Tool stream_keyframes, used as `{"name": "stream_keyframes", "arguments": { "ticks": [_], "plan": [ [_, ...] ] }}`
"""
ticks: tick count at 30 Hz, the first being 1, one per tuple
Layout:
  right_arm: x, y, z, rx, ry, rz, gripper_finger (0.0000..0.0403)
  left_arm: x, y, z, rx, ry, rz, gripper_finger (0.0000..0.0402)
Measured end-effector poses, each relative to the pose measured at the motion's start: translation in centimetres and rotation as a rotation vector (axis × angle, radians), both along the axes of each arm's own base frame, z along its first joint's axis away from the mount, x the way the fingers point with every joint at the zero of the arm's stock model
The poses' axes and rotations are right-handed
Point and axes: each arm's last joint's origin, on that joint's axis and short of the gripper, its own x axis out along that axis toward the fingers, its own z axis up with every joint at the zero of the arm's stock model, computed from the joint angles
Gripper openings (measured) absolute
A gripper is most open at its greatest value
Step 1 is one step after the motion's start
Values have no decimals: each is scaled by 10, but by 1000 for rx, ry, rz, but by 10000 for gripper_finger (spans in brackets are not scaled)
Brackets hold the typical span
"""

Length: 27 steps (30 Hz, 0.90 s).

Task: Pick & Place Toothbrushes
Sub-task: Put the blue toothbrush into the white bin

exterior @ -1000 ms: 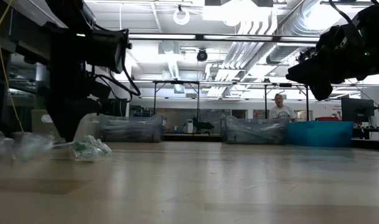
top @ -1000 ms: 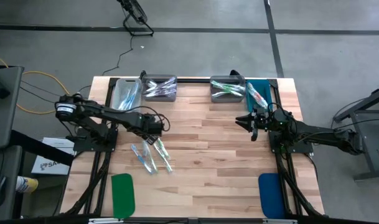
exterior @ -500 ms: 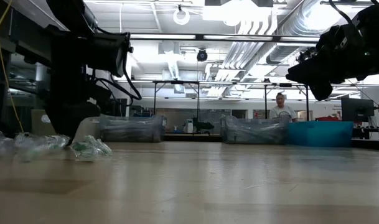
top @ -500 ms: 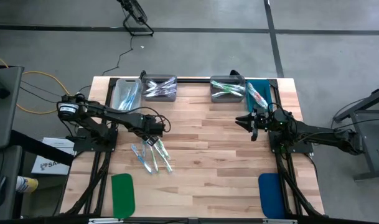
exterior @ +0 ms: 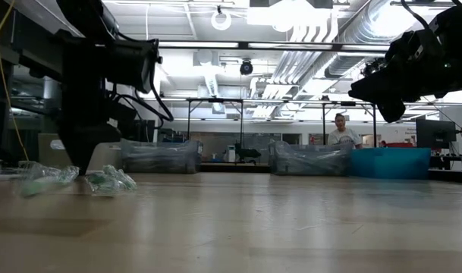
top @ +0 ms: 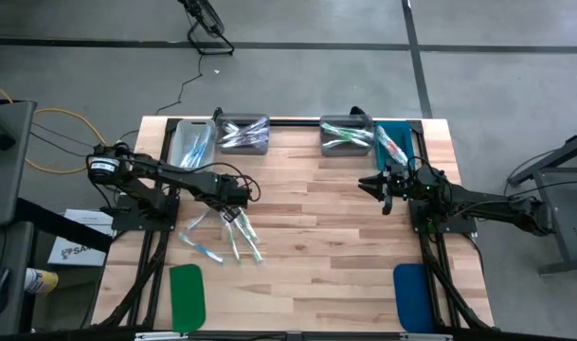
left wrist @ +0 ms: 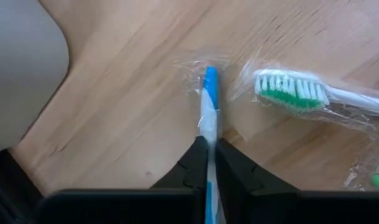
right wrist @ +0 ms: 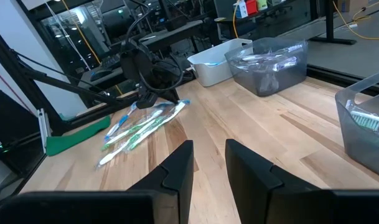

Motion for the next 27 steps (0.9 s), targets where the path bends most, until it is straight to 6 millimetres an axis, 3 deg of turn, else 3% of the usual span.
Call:
{"name": "stream_keyframes", "arguments": {
  "ticks": [12,27],
  "plan": [
    [0,0,0,0,0,0,87,8,1,7,14,-23,-80,0],
    [0,0,0,0,0,0,87,28,4,53,95,0,-173,0]
  ]
}}
